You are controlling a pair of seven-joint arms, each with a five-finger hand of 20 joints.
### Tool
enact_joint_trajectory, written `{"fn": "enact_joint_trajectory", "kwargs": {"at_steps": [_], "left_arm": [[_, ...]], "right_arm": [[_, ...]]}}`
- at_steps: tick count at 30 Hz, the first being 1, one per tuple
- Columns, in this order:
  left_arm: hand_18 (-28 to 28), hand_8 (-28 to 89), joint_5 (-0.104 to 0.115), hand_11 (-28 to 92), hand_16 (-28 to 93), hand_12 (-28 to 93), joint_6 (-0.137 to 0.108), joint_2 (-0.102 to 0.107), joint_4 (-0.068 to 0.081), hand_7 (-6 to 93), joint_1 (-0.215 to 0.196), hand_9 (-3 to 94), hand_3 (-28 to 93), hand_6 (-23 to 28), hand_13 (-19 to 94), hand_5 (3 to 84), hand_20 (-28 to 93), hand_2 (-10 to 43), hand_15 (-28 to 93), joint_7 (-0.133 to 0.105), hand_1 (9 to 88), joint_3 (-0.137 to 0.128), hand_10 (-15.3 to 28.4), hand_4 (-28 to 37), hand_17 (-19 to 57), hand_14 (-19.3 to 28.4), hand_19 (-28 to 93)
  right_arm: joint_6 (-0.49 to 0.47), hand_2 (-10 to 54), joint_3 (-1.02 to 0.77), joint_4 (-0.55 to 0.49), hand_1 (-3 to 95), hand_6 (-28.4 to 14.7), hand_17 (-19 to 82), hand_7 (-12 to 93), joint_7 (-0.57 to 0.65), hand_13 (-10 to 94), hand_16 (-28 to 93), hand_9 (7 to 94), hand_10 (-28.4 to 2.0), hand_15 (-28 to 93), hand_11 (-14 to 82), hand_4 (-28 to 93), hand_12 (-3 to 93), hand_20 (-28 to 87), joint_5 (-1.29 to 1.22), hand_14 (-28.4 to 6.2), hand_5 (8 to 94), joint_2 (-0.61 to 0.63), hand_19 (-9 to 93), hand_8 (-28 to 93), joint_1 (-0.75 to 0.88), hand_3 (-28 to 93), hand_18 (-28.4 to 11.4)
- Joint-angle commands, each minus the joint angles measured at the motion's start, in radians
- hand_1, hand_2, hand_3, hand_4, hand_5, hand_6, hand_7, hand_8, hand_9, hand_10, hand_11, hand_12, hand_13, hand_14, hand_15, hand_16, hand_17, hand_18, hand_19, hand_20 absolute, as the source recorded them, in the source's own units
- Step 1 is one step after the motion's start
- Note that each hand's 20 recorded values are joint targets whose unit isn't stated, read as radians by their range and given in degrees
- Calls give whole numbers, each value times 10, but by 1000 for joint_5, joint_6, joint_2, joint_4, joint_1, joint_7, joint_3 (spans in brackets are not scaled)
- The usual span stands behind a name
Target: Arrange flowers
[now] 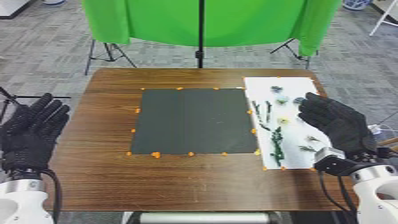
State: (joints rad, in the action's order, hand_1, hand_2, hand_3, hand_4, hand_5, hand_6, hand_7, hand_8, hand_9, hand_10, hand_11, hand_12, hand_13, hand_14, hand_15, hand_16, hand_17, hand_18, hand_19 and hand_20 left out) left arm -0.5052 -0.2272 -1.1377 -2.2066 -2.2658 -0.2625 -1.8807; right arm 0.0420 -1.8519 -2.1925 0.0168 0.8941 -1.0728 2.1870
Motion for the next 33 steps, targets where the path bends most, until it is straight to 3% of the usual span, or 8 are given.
{"fn": "enact_joint_trajectory", "kwargs": {"at_steps": [1,6,9,11,14,22,26,33], "left_arm": [[129,-82,13,170,-39,122,-7,-14,-4,134,-18,365,736,93,263,443,126,126,274,-4,259,1,158,-283,-27,151,223],[129,-82,17,170,-39,122,-8,-17,-6,134,-21,366,735,92,263,443,125,127,275,-6,258,4,157,-283,-27,151,222],[130,-83,24,171,-39,122,-14,-18,-8,134,-25,366,736,92,264,443,126,127,276,-10,258,4,157,-283,-27,152,222],[130,-83,29,171,-39,122,-14,-17,-7,135,-23,367,736,93,265,443,126,127,277,-10,258,5,157,-283,-28,152,223],[130,-83,31,172,-39,122,-20,-15,-7,134,-22,368,736,93,266,445,126,127,278,-11,257,10,157,-283,-28,151,224],[131,-82,44,176,-40,124,-29,-9,-11,138,-31,370,737,94,269,447,128,128,285,-6,257,16,159,-283,-29,154,228],[132,-83,47,180,-40,124,-29,-8,-9,140,-29,372,738,94,272,449,128,128,287,-1,257,26,159,-283,-30,153,230],[132,-85,49,183,-42,124,-32,-5,-11,144,-32,373,738,95,273,451,127,128,291,6,258,32,160,-283,-29,155,232]], "right_arm": [[0,59,-11,-12,196,-39,126,132,2,345,126,473,-142,111,56,-210,107,155,7,-145,492,2,153,-119,13,826,-151],[11,58,-15,-17,197,-39,126,133,12,346,129,474,-142,112,57,-210,108,155,16,-147,491,5,155,-119,11,826,-151],[108,53,1,-44,209,-41,130,136,92,366,137,479,-142,123,61,-212,109,168,102,-146,494,17,184,-120,0,820,-154],[137,57,5,-62,228,-45,139,144,185,460,179,508,-146,166,81,-211,112,201,234,-138,510,28,271,-123,-8,806,-162],[181,53,37,-74,239,-59,148,143,277,516,212,543,-158,250,106,-209,115,220,442,-138,531,57,366,-123,-21,792,-175],[208,-64,210,-98,312,-37,235,227,608,629,245,731,-167,672,293,-216,215,341,1079,-140,676,139,751,-126,-51,733,-222],[68,-93,318,-80,338,-33,259,256,698,640,268,748,-163,737,349,-211,248,384,1265,-140,700,153,793,-130,-106,706,-234],[3,-95,493,-10,335,-37,277,270,786,644,287,743,-167,757,390,-236,271,393,1590,-143,708,175,822,-124,-159,653,-254]]}}
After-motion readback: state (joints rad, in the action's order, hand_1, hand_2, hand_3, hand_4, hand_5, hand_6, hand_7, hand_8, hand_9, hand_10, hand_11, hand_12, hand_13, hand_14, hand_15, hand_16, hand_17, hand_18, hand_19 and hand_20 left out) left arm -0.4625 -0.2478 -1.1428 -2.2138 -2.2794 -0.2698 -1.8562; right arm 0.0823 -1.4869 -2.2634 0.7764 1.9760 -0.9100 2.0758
